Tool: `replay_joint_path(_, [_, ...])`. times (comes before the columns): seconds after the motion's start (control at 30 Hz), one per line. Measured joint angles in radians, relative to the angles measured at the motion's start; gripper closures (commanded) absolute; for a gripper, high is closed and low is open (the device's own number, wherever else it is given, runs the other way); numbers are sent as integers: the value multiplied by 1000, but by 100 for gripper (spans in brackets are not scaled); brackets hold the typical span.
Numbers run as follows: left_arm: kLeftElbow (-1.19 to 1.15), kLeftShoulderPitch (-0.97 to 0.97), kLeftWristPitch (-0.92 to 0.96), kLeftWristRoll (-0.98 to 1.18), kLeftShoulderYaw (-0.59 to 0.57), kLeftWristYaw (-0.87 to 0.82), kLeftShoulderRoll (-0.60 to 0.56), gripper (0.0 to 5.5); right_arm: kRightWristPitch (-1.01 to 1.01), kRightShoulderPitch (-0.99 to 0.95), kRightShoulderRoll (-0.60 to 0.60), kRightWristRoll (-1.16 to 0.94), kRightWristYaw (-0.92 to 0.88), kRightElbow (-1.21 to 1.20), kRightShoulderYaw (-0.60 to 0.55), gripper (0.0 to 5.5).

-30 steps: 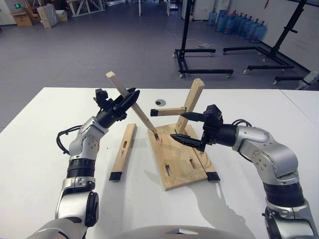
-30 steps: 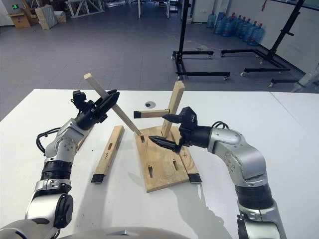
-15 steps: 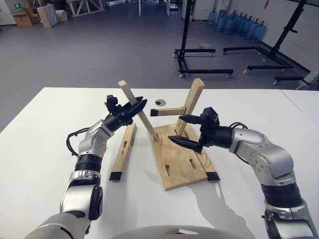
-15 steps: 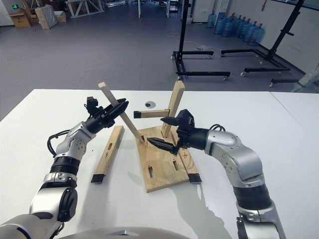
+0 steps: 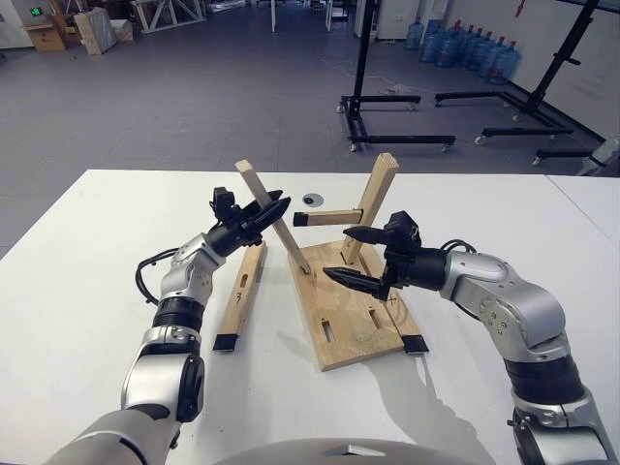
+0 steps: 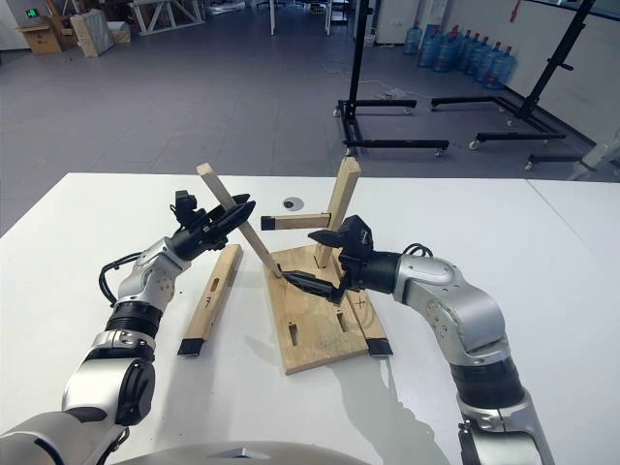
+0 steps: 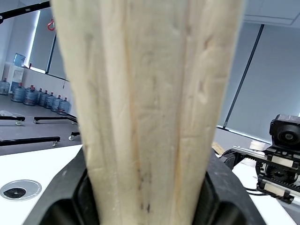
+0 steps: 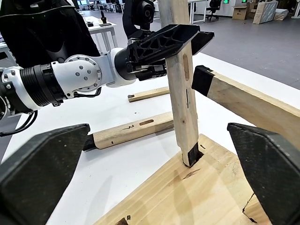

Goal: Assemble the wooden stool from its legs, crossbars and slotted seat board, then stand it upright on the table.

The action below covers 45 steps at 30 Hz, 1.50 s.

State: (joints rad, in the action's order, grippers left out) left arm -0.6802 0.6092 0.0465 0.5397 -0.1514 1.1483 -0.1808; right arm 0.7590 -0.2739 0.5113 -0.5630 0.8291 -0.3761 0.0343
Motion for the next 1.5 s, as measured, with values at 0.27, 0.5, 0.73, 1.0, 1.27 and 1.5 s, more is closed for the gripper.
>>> replay_joint_path(0.27, [-18, 16, -36, -37, 21, 5, 8, 349, 0, 0, -2, -9, -18, -2, 4, 10])
replay_joint_path(0.5, [6, 16, 126, 19, -2, 62, -31, 349, 0, -2, -2, -10, -18, 3, 8, 10])
replay_joint_path(0.73, [-16, 34, 97, -4, -9, 62, -39, 349, -7, -6, -6, -10, -19, 6, 16, 10])
replay_joint_path(1.0, [-59, 53, -17, -45, 10, 66, -18, 349, -8, -6, -11, -10, -25, 6, 27, 10])
replay_joint_path(1.27, [-96, 62, -68, -70, 28, 103, -27, 349, -7, -6, -15, -17, -26, 6, 31, 10])
replay_joint_path(1.5, [-97, 67, -48, -84, 43, 141, -61, 349, -7, -6, -15, -23, -26, 6, 34, 10])
